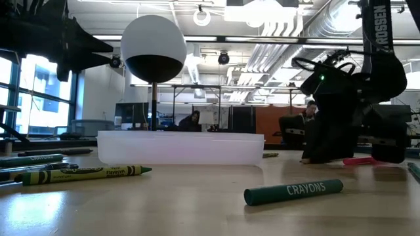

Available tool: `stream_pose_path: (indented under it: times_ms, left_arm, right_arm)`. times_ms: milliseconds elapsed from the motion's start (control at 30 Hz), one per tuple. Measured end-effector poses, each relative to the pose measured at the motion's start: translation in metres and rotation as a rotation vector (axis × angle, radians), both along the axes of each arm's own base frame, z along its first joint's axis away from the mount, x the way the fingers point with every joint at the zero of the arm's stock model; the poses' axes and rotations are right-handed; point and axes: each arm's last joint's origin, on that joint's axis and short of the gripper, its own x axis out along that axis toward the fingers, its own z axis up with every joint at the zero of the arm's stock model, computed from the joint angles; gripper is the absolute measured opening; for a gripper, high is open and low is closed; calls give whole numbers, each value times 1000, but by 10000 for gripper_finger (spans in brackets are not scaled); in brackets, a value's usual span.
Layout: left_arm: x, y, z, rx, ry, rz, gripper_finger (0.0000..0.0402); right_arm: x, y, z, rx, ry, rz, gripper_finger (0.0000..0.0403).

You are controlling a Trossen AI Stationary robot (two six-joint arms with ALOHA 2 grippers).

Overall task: Pick & place school supplies into a supply box
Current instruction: Put the top orange pencil into the pink supply box

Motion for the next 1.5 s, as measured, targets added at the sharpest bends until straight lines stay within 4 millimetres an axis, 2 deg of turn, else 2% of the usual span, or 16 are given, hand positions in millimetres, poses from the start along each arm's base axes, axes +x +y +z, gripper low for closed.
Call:
stream_pose_path:
  times_ms: [300, 433, 600, 733, 867, 1033, 1267, 1367, 1500]
  left_arm:
    - [0, 0, 0, 0, 1, 0, 207]
    - [0, 0, 0, 0, 1, 0, 207]
    - [0, 0, 0, -3, -2, 2, 207]
    - [0, 0, 0, -3, -2, 2, 207]
    - [0, 0, 0, -3, -2, 2, 207]
    - [0, 0, 0, -3, -2, 1, 207]
    - [0, 0, 0, -2, 0, 1, 207]
    - [0, 0, 0, -2, 1, 1, 207]
    - [0, 0, 0, -2, 2, 1, 207]
  right_arm:
    - [8, -1, 44, 114, -123, -115, 5]
    - [15, 7, 67, 69, -213, -159, 5]
    - [50, 22, 97, 48, -221, -240, 5]
    - [84, 31, 111, -13, -134, -326, 5]
    - [118, 39, 126, -30, -151, -378, 10]
    - [158, 47, 118, 37, -117, -377, 8]
    - [205, 59, 81, 34, -52, -348, 10]
    - [218, 64, 74, 40, -55, -344, 10]
    - [224, 67, 72, 38, -55, -341, 11]
